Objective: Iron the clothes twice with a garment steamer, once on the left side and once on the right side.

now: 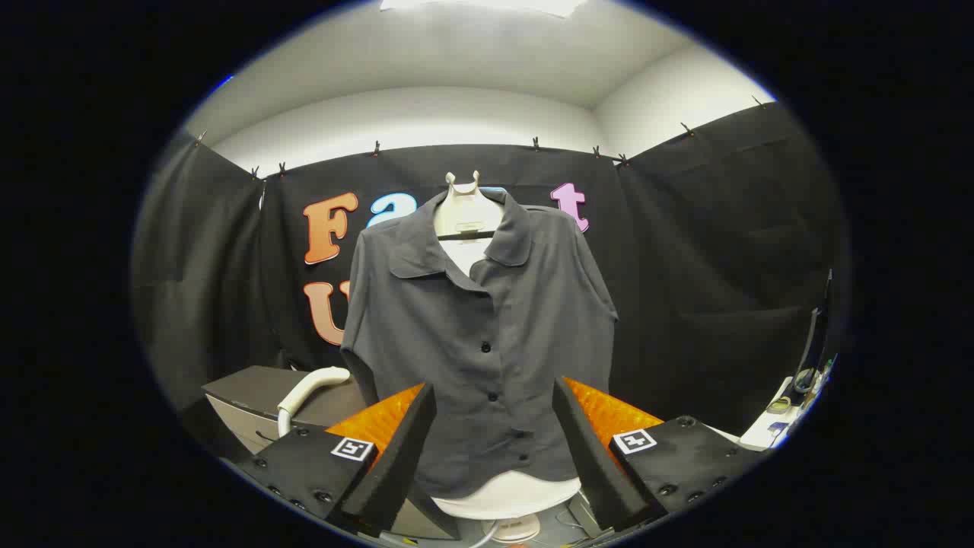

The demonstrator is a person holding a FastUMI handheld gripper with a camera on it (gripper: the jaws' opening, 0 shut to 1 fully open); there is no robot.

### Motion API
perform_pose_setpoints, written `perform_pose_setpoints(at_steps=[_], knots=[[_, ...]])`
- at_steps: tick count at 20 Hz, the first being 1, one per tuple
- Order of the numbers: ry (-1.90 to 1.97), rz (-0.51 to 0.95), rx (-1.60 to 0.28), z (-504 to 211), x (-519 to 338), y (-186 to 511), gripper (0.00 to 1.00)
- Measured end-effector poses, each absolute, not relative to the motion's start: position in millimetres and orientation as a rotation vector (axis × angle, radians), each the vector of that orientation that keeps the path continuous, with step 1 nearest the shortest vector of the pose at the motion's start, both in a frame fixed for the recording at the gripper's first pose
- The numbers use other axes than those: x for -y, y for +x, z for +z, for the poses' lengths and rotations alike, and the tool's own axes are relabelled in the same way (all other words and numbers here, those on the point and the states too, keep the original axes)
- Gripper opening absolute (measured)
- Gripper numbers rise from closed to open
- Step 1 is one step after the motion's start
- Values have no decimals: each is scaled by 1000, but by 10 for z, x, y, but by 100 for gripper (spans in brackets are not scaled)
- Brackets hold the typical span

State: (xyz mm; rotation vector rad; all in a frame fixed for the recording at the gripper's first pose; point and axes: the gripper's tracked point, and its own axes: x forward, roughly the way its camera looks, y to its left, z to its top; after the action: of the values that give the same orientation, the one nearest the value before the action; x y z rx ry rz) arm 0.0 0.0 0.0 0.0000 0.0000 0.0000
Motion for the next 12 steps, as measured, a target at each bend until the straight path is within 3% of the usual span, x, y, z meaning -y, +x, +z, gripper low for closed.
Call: perform_pose_setpoints(at_steps=[12], knots=[[10, -47, 17, 138, 435, 142, 98]])
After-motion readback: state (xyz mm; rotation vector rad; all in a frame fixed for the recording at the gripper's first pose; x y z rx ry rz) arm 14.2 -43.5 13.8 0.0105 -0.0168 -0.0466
